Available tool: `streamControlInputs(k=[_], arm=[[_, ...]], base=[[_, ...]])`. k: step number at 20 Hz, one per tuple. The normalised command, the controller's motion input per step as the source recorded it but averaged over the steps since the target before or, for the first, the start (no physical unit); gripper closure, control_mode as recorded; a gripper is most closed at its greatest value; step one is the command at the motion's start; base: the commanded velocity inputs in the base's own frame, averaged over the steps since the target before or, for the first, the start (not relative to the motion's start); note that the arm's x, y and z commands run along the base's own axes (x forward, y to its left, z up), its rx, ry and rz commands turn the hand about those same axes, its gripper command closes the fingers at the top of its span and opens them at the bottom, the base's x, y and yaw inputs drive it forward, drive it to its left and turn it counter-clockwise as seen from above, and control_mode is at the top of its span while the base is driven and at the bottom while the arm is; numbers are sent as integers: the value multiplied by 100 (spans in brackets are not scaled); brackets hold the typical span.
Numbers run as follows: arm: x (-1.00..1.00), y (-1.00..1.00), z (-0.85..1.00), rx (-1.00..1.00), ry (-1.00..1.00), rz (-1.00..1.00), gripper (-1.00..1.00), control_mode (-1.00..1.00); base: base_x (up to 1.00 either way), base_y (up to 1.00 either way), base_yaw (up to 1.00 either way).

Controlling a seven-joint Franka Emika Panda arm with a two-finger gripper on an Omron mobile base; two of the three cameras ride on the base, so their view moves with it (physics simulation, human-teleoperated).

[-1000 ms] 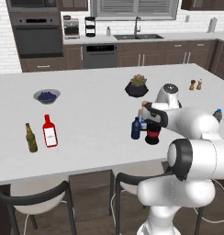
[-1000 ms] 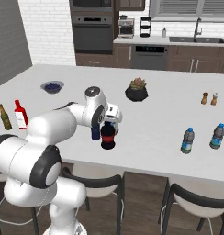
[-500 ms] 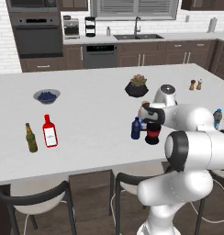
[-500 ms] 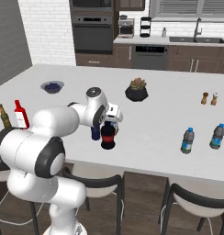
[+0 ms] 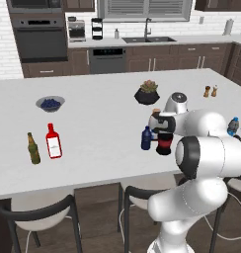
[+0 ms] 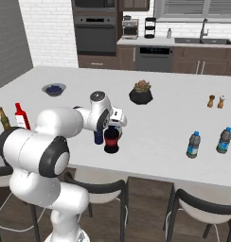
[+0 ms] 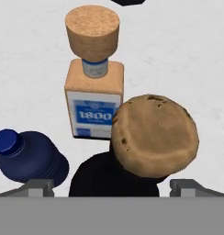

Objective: Move the plastic bottles in the middle to the plastics group, and the glass bottles in the middle to the glass group.

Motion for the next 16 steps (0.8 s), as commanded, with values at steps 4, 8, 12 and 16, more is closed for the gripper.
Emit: streamControlInputs(k=[4, 8, 12, 16], arm=[[7, 0, -5, 0, 0, 0, -100, -100], [0, 0, 0, 0, 0, 0, -100, -100], [0, 0, 0, 0, 0, 0, 100, -100], [0, 0, 0, 0, 0, 0, 100, -100]], base=[[0, 0, 0], [0, 0, 0], [0, 0, 0], [0, 0, 0]])
